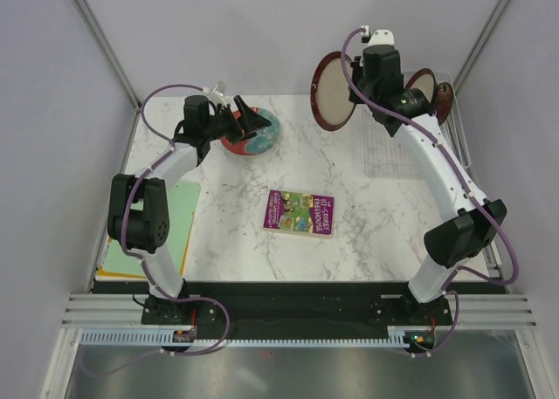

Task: Unload the plates from the dish rack

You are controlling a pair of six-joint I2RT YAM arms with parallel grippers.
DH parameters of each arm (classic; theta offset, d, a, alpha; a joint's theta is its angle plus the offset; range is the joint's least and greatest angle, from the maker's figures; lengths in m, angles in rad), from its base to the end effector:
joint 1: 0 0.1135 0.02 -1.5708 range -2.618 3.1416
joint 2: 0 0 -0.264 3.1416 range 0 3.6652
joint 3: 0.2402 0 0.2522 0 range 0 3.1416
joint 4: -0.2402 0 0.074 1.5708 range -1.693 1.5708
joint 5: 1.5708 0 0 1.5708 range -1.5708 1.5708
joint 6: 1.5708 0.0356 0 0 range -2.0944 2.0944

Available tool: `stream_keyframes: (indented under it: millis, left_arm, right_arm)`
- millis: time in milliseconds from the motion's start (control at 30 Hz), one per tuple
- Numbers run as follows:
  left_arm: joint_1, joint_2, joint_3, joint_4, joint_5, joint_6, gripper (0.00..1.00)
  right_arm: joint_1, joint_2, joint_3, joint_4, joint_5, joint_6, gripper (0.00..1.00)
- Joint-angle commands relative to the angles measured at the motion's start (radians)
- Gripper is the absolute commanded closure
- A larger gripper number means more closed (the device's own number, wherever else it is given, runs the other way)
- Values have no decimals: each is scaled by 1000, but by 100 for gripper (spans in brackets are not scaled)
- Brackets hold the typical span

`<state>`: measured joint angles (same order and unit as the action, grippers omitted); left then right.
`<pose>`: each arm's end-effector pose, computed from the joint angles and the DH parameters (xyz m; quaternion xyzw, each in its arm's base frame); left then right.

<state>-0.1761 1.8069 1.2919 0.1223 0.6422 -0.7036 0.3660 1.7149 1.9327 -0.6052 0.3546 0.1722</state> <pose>0.4090 -0.0944 0.2625 -0.0364 0.8074 -0.4619 0.3653 0.3626 0.1257 0.4457 0.0189 0.8227 0.0048 0.5682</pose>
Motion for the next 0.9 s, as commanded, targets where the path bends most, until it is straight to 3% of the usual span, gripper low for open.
stream_keyframes:
  millis: [0, 200, 633, 833, 867]
  left_arm:
    - [-2, 40, -19, 319, 152, -213, 0]
    - [-2, 103, -60, 592, 178, -379, 0]
    - [-5, 141, -129, 704, 162, -425, 0]
    - [-19, 187, -109, 845, 171, -513, 0]
    - [-22, 190, -105, 856, 171, -519, 6]
  right_arm:
    - [10, -77, -50, 137, -276, 203, 100]
    - [30, -118, -162, 257, -402, 317, 100]
    - [40, -159, -253, 361, -517, 415, 100]
    - [45, -166, -325, 432, -578, 480, 100]
    - [45, -167, -337, 439, -583, 486, 100]
